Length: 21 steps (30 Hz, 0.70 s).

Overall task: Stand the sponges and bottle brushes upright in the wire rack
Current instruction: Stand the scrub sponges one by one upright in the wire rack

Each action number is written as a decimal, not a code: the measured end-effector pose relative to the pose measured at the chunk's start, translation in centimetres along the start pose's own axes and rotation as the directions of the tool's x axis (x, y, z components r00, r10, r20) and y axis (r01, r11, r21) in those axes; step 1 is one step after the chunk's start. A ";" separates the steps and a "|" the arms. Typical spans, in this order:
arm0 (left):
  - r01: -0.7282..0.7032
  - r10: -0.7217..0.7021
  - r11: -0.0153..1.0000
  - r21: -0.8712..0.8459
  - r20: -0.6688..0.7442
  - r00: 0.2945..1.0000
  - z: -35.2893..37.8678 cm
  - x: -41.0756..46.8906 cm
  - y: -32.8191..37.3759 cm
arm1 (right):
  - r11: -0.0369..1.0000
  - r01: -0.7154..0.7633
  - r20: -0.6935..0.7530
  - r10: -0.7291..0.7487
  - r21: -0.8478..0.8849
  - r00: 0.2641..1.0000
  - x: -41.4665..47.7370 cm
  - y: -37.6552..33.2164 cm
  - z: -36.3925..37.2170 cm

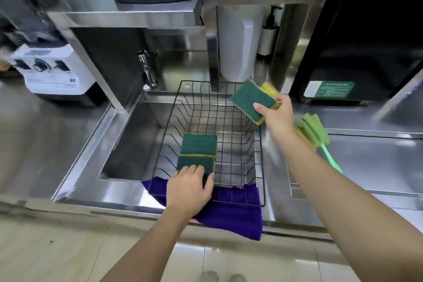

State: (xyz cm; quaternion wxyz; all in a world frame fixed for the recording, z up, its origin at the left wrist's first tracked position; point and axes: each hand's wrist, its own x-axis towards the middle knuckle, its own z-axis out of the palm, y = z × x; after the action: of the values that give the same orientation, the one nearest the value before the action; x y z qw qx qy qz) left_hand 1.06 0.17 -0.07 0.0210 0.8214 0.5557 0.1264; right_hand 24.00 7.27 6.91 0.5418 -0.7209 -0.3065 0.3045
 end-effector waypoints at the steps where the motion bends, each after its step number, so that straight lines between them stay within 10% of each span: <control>1: -0.002 0.002 1.000 -0.007 -0.011 1.000 0.0 -0.1 -0.3 | 0.999 0.010 0.050 -0.008 -0.044 0.999 -0.2 0.2 1.0; 11: -0.122 0.119 0.992 -0.023 -0.106 0.987 0.1 0.0 -1.6 | 0.978 -0.195 0.193 0.206 -0.073 0.960 0.2 1.8 8.8; 21: -0.122 0.119 0.990 -0.070 -0.041 0.992 0.4 0.0 -2.4 | 0.930 -0.053 0.309 0.175 -0.365 0.935 0.2 3.2 13.5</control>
State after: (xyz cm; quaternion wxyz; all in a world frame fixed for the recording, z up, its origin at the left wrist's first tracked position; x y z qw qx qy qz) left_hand -1.07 1.15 -0.87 0.0327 0.8499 0.5003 0.1623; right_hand 14.05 14.72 0.70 0.3255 -0.7599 -0.4006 0.3951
